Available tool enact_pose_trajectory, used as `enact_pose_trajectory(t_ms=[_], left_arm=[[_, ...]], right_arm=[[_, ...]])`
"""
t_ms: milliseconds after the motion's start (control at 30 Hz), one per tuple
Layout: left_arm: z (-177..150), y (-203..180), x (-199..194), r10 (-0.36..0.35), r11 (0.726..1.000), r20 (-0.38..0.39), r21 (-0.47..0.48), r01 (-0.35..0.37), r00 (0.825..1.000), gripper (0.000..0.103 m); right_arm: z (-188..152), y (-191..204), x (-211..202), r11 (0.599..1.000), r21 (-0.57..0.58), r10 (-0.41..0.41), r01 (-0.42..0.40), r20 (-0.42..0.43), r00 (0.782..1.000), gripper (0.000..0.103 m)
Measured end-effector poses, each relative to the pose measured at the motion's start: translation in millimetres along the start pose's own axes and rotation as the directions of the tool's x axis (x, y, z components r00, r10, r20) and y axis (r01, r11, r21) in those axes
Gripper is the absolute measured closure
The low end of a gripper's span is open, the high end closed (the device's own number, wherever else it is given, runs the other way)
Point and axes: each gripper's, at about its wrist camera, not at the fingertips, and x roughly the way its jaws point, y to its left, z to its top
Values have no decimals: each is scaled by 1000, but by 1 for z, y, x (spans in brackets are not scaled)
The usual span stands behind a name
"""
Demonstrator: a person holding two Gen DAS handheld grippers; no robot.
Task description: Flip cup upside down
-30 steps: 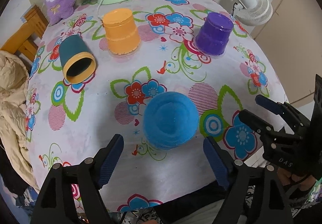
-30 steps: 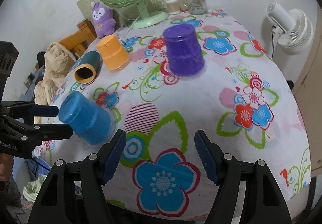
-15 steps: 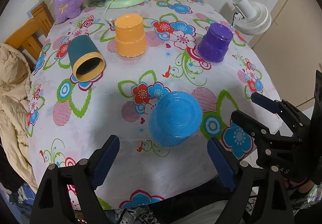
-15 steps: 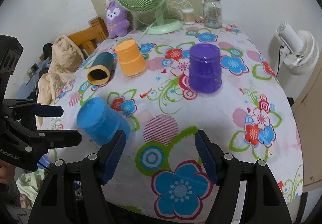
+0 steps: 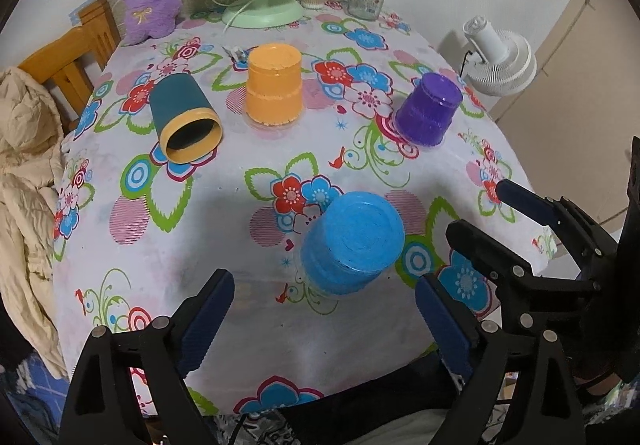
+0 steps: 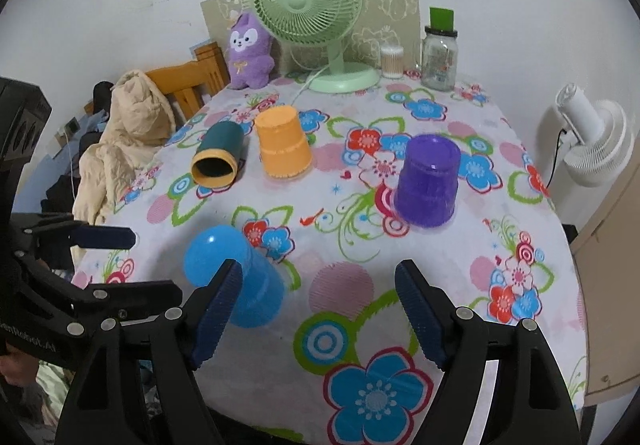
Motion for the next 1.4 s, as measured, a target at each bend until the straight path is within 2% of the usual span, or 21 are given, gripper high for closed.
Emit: enact_pose_trajectory(t_ms=[333,667,833,1033,1133,1200,1300,1400], left_arm=[[-1,16,-18,-19,998,92,-58,25,996,9],[-8,34,-33,15,994,184,-111,6,983,8],[-12,39,-40,46,991,239,-130,-15,970,8],[-19,46,-48,94,985,333,-170,-39,938,6],[-21,49,-54,115,982,372,-180,-50,921,6],[-22,50,-59,126,980,406,-193,-50,905,6],[-25,51,-67,162,974,455,-214,-68,875,3],[-28,50,-74,169,974,492,-217,-68,854,2]], right_arm=[[15,13,-7,999,-36,-16,18,41,999,17],[31,28,-15,997,-69,-29,35,81,996,16],[38,39,-17,995,-88,-30,39,103,994,16],[46,45,-22,996,-74,-30,40,139,990,15],[51,47,-29,997,-64,-41,53,174,984,11],[53,47,-36,998,-53,-30,42,206,978,6],[55,48,-44,999,-37,-17,27,250,968,5],[58,51,-48,999,-32,-7,16,268,963,5]])
